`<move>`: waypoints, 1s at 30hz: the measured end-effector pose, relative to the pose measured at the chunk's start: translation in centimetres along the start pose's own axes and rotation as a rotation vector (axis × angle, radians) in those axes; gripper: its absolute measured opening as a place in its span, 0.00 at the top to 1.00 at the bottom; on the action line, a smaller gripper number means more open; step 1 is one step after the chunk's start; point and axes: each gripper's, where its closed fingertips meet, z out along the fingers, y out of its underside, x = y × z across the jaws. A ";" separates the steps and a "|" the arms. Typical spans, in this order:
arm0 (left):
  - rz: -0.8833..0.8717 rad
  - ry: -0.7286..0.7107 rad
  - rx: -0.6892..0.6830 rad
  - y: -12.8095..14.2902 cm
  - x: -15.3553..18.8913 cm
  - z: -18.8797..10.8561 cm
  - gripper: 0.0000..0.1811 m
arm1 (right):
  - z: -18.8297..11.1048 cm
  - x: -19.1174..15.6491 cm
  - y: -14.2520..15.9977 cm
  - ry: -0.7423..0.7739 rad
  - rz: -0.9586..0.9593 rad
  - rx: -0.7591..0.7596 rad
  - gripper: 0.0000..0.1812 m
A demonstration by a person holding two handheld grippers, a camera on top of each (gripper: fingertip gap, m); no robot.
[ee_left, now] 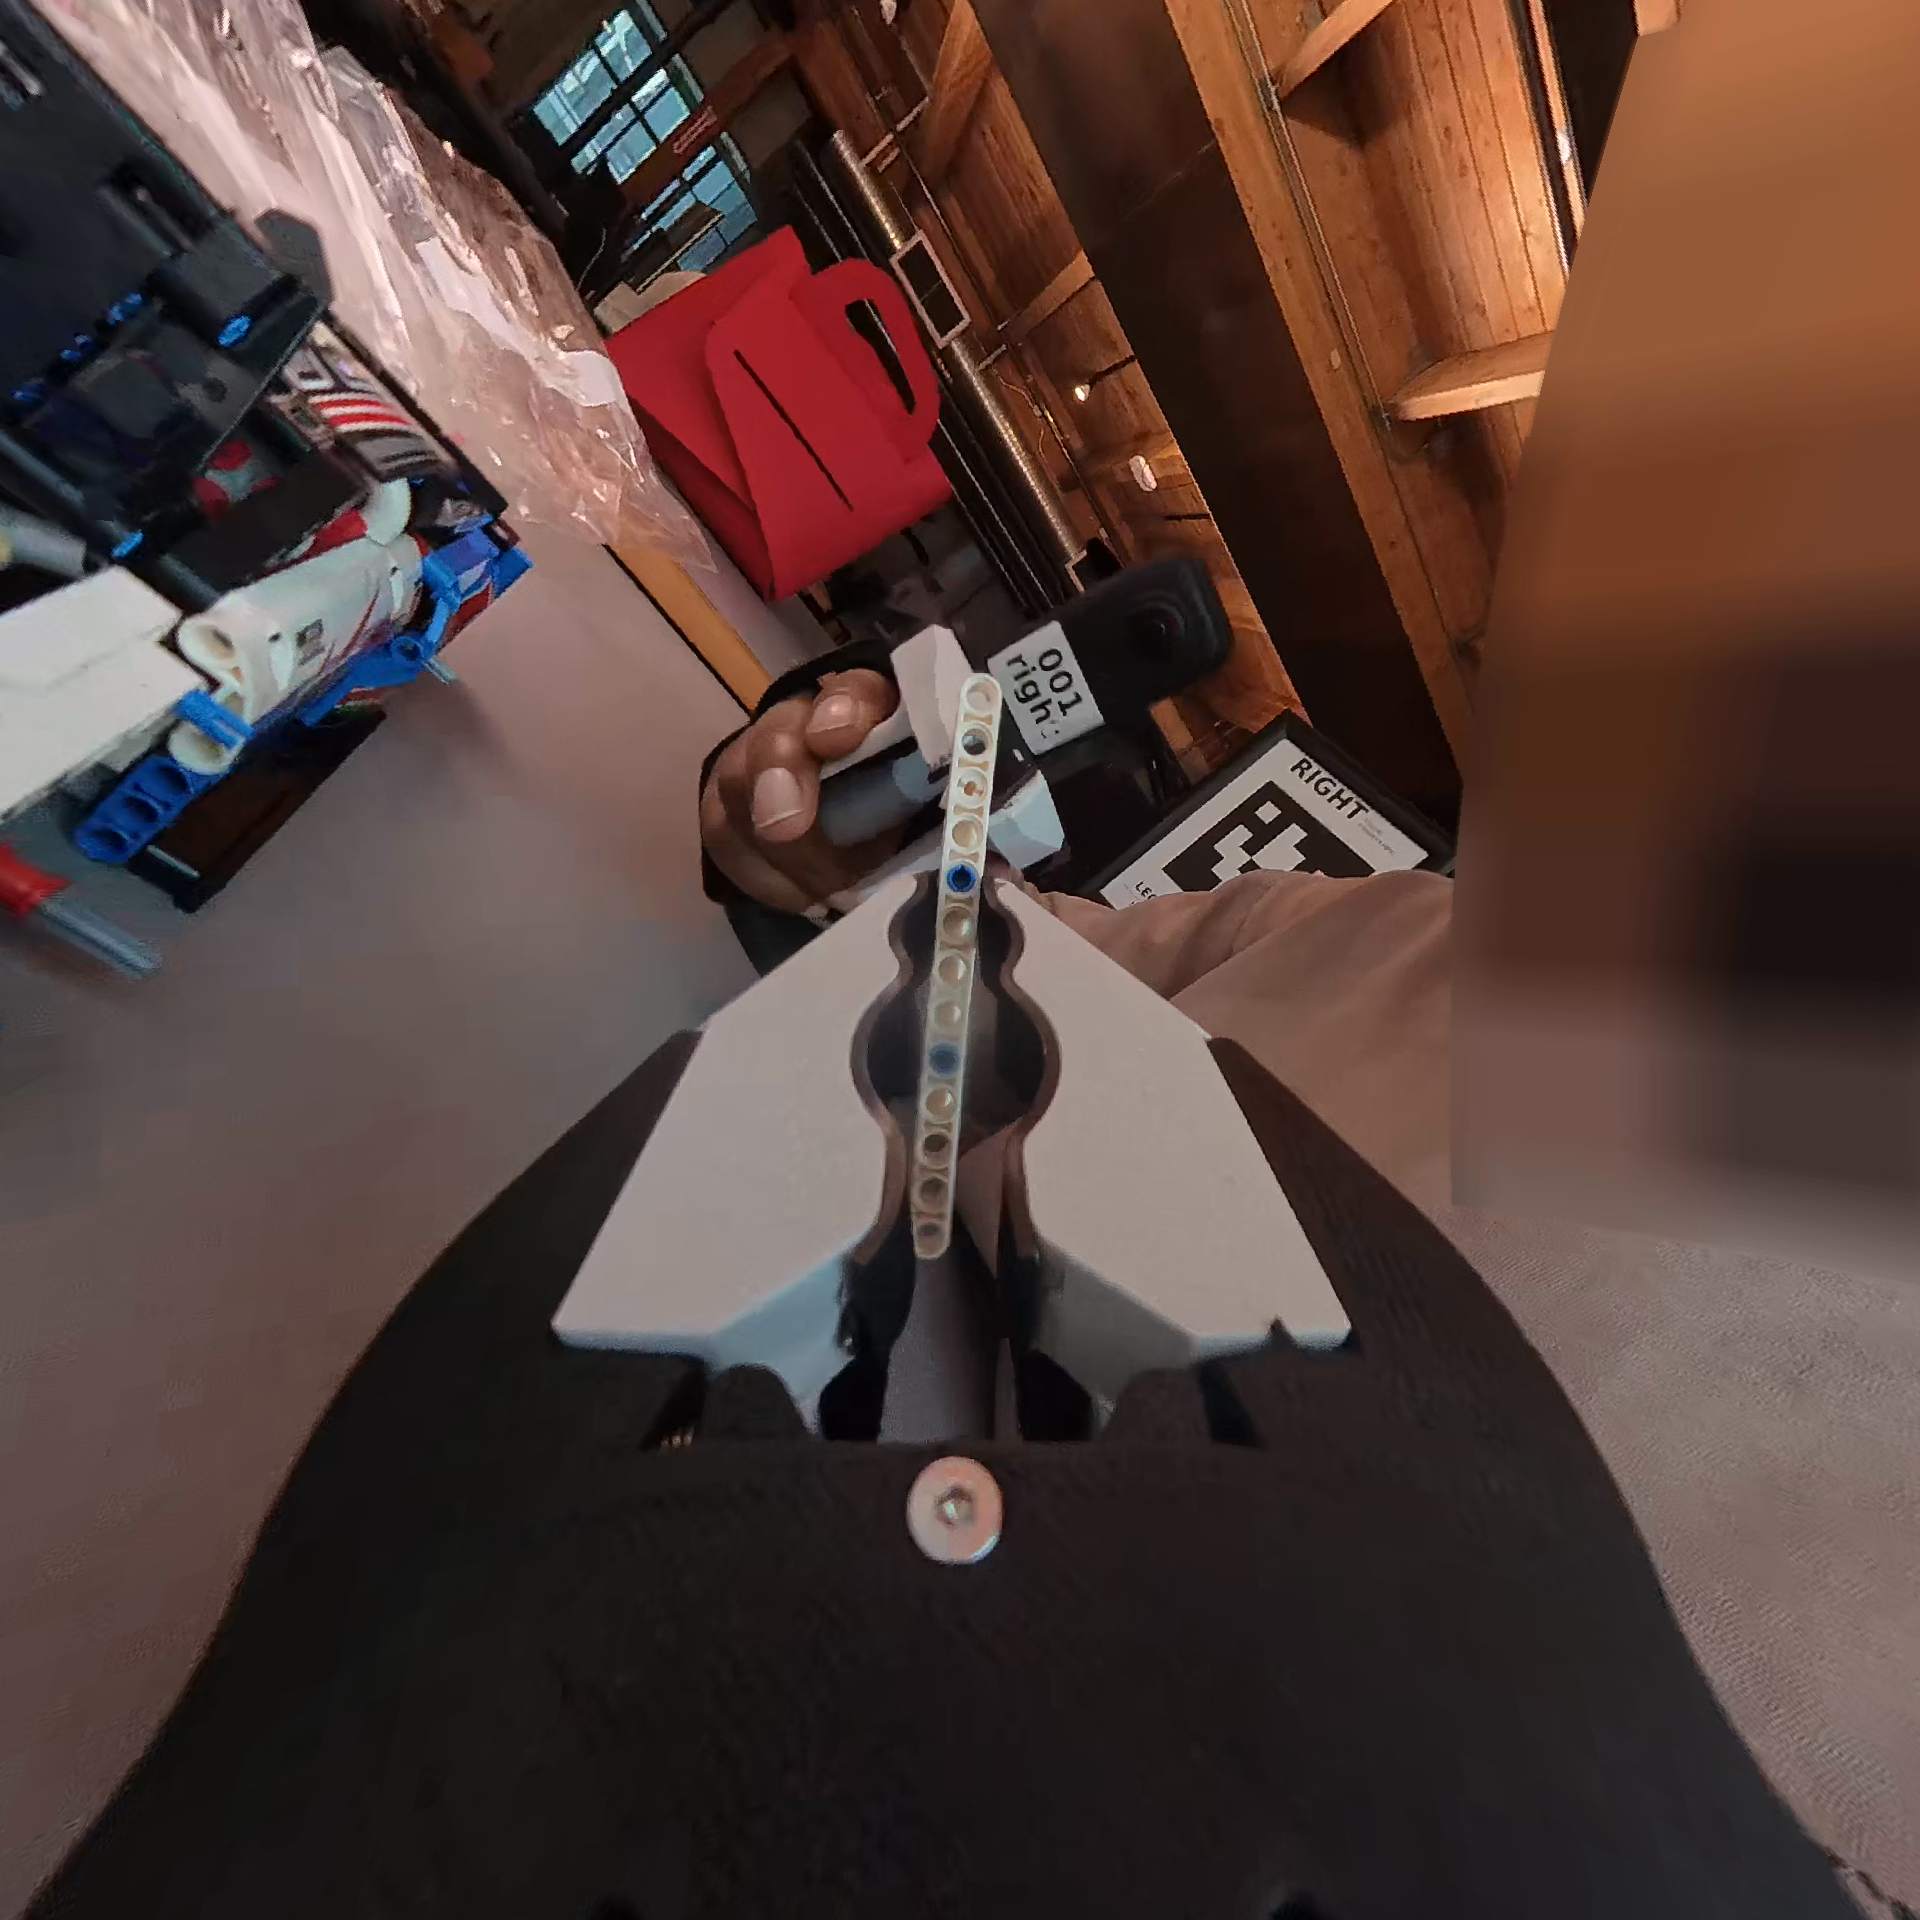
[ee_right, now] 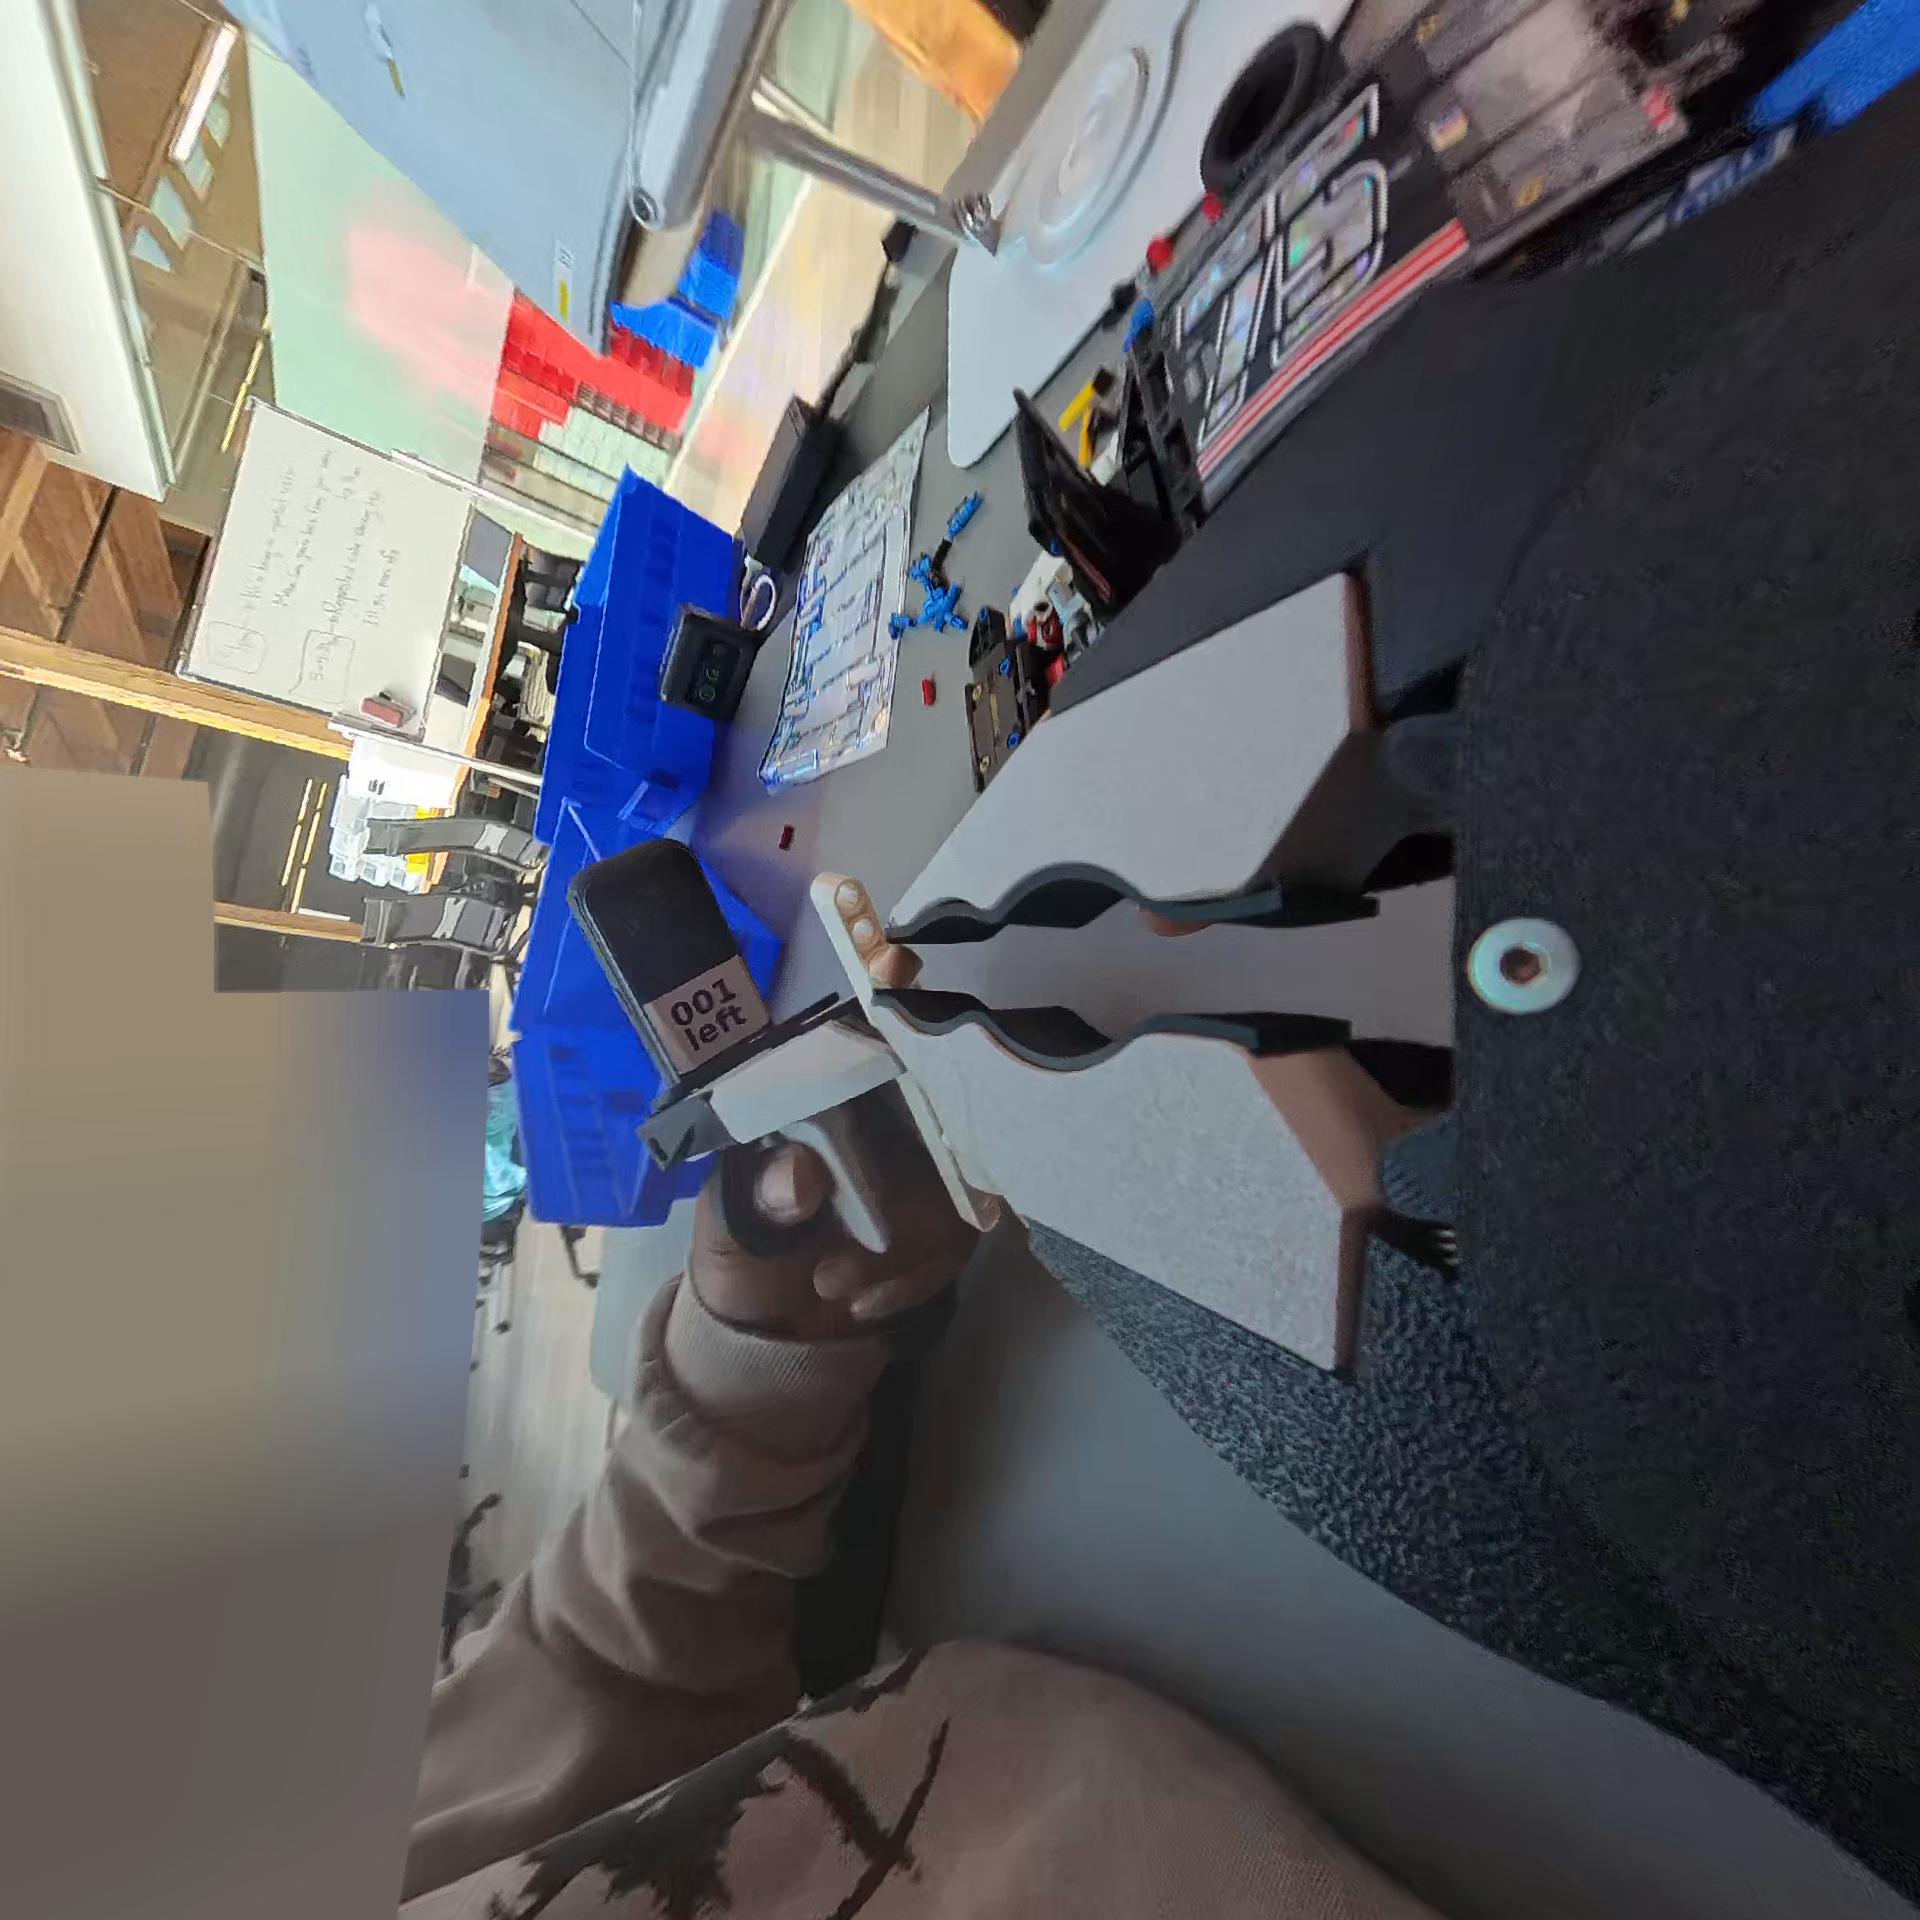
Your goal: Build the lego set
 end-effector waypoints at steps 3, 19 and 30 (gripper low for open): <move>0.146 -0.016 -0.011 -0.2 0.5 0.0 0.97 | -0.4 0.1 -1.1 -0.128 0.363 0.085 0.92; 0.473 -0.141 -0.099 0.6 0.5 0.3 0.97 | -0.5 -0.8 -0.5 -0.415 0.975 0.089 0.99; 0.266 -0.187 -0.062 0.5 -0.7 0.3 0.97 | -0.3 0.4 0.7 -0.141 0.470 -0.023 1.00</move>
